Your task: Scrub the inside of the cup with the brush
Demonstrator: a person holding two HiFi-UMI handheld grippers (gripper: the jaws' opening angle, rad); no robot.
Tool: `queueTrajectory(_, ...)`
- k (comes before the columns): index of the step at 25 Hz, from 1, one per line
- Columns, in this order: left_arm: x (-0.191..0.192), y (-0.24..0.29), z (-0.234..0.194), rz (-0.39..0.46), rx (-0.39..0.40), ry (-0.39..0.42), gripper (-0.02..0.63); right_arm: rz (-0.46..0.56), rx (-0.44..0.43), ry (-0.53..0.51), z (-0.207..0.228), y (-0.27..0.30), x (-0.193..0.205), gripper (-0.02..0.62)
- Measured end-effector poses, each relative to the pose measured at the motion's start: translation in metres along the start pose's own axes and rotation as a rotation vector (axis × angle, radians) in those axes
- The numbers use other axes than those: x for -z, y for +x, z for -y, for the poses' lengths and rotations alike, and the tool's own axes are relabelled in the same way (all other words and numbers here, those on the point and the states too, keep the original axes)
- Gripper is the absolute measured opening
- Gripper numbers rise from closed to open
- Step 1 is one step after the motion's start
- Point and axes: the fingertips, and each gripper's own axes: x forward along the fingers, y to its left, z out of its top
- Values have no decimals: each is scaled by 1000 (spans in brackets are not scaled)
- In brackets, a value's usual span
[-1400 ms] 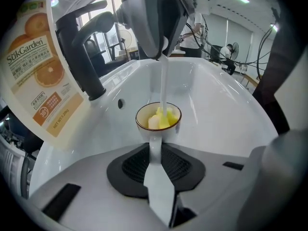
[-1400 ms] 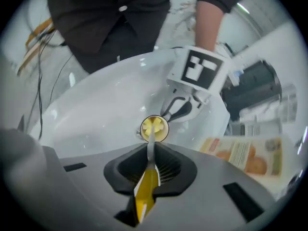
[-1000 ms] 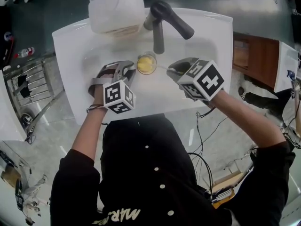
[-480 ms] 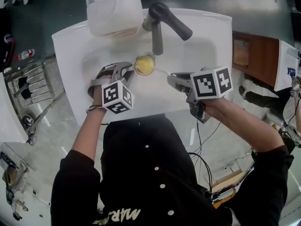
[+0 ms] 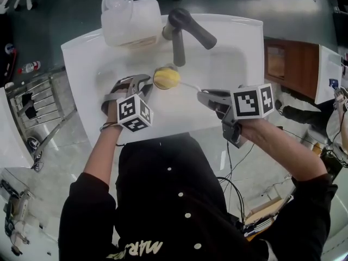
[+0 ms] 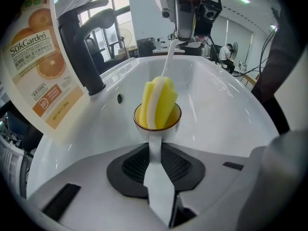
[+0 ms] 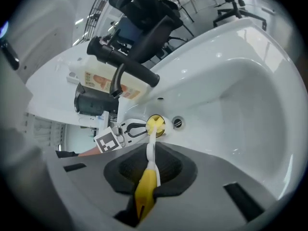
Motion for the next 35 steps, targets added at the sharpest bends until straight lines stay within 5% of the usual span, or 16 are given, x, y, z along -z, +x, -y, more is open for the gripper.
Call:
queueTrajectory(3,2,1,-1,-7,6,-5,92,38,-10,-16,0,-7,1,51)
queueTrajectory(10,8,2,-2,-23,28,-30,92,105,9,-244,-10,-12,10,49)
queueTrajectory(19,8,0,-1,-16,59,-80,95,245,91,-669,-55,-52,7,49)
queueTrajectory(24,11,-7,-1,-26,85,-115,168,313,114,-857,-79,-76,6,49)
queueTrajectory(28,9,-25,-2,-14,65,-122,183,326,186,-1116,-102,-90,14,49)
queueTrajectory(35,-13,-86,-20,93,-52,-171,147,449,235,-1222,-132,-108,17,50)
